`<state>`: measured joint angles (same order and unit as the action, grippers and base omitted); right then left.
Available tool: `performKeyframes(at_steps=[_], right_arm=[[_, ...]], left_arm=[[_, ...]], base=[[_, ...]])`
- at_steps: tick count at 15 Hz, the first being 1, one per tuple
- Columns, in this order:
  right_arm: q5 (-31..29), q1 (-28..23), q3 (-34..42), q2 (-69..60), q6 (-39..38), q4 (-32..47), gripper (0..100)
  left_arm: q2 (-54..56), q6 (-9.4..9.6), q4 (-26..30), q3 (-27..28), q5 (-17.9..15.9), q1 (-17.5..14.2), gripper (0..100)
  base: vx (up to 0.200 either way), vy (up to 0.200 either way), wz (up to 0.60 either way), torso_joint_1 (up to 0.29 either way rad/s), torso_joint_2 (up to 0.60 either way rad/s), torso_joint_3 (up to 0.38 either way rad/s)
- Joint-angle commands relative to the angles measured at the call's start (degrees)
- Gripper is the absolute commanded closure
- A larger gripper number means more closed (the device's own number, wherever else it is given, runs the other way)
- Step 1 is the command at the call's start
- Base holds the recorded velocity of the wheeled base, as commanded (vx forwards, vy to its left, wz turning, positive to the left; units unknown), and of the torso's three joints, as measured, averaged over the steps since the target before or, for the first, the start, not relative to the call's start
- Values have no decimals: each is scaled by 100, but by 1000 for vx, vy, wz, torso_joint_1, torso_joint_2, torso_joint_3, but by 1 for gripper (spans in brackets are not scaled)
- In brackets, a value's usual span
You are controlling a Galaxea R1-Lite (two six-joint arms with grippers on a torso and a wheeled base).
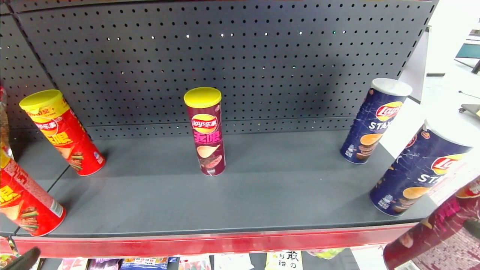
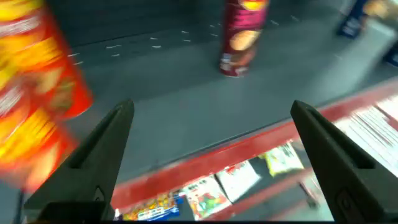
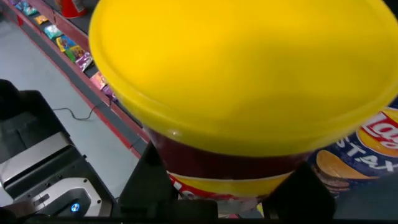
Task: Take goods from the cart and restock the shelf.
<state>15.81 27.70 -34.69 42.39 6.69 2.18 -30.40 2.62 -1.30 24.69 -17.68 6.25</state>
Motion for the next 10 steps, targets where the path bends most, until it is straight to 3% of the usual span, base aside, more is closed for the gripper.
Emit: performKeyframes(at_steps=[1, 4, 6, 9, 10], right_arm=[[10, 148, -169, 428, -1, 2, 100], [10, 139, -187, 472, -10, 2, 100], [10, 139, -143, 446, -19, 2, 100], [10, 131, -125, 428, -72, 2, 100], [10, 131, -125, 428, -98, 2, 100]], left_arm=[[-1653, 344, -274, 502, -421, 183, 0], [-2769, 863, -643, 810, -658, 254, 0], [-3402, 916, -1012, 986, -878, 254, 0], [-4255, 942, -1619, 1144, -1915, 254, 0], [-4509, 995, -1777, 1258, -1915, 254, 0]], base=[[0, 0, 0, 0, 0, 0], [0, 0, 0, 0, 0, 0], [0, 0, 0, 0, 0, 0], [0, 0, 0, 0, 0, 0], [0, 0, 0, 0, 0, 0]])
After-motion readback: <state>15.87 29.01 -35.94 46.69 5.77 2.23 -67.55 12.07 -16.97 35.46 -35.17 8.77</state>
